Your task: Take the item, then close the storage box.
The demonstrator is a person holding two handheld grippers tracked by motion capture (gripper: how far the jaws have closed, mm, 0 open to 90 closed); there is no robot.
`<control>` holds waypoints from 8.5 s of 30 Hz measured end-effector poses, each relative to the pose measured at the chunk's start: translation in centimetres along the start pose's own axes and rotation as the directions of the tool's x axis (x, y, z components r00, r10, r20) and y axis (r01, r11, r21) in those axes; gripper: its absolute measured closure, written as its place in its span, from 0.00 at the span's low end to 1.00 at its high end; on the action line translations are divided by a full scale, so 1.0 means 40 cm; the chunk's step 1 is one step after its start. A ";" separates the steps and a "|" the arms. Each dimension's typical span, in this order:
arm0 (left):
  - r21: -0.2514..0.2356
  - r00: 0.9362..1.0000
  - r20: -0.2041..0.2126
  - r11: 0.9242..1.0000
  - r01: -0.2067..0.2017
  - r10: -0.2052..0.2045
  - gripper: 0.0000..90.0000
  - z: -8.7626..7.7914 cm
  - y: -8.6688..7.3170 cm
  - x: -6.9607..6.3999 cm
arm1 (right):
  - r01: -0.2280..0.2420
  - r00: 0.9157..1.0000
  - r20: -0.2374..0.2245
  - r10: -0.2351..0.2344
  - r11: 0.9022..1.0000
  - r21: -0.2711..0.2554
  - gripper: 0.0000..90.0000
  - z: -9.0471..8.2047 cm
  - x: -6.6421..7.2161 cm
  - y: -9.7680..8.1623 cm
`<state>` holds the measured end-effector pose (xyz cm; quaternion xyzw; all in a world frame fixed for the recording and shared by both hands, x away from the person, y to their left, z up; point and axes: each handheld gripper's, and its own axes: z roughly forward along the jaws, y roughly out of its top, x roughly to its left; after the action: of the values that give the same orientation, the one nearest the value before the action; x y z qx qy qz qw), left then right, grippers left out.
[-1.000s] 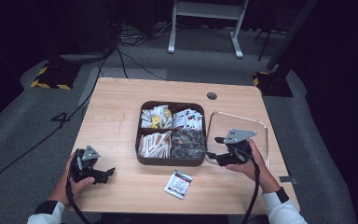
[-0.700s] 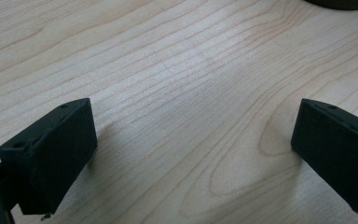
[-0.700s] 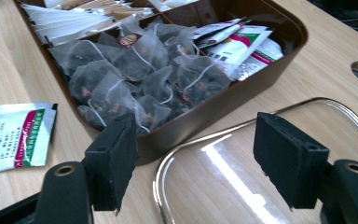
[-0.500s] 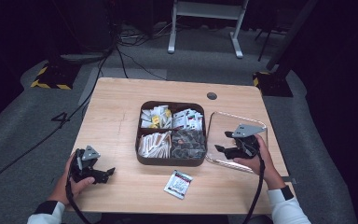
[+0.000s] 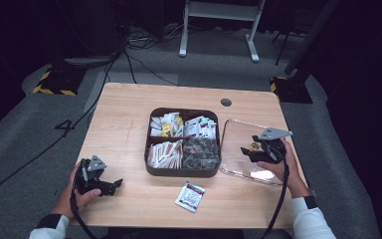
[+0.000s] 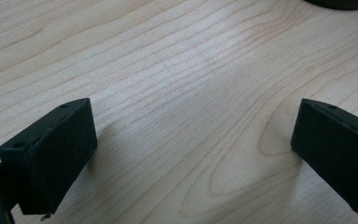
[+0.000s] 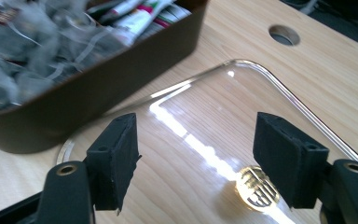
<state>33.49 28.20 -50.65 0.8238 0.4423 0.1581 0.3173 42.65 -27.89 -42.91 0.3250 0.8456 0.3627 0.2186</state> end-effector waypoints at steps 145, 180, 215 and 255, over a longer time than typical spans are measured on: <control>0.000 1.000 0.003 1.000 -0.003 0.003 0.01 0.001 0.001 0.001 | -0.080 0.992 -0.104 0.075 0.996 -0.039 0.66 0.177 0.105 0.216; -0.002 1.000 0.001 1.000 0.003 -0.003 0.01 0.000 0.000 -0.001 | -0.026 0.987 -0.159 0.030 0.999 0.025 0.66 0.339 0.268 0.315; -0.001 1.000 0.002 1.000 0.002 -0.002 0.01 0.000 0.000 -0.001 | 0.017 0.976 -0.219 -0.016 1.000 0.006 0.37 0.339 0.265 0.314; -0.001 1.000 0.000 1.000 0.003 -0.003 0.01 0.000 0.000 -0.001 | 0.157 0.975 -0.165 -0.147 0.987 0.044 0.25 0.210 0.201 0.267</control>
<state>33.46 28.16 -50.65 0.8231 0.4432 0.1578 0.3181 46.33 -12.64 -41.29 0.2351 0.8928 0.3458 0.1674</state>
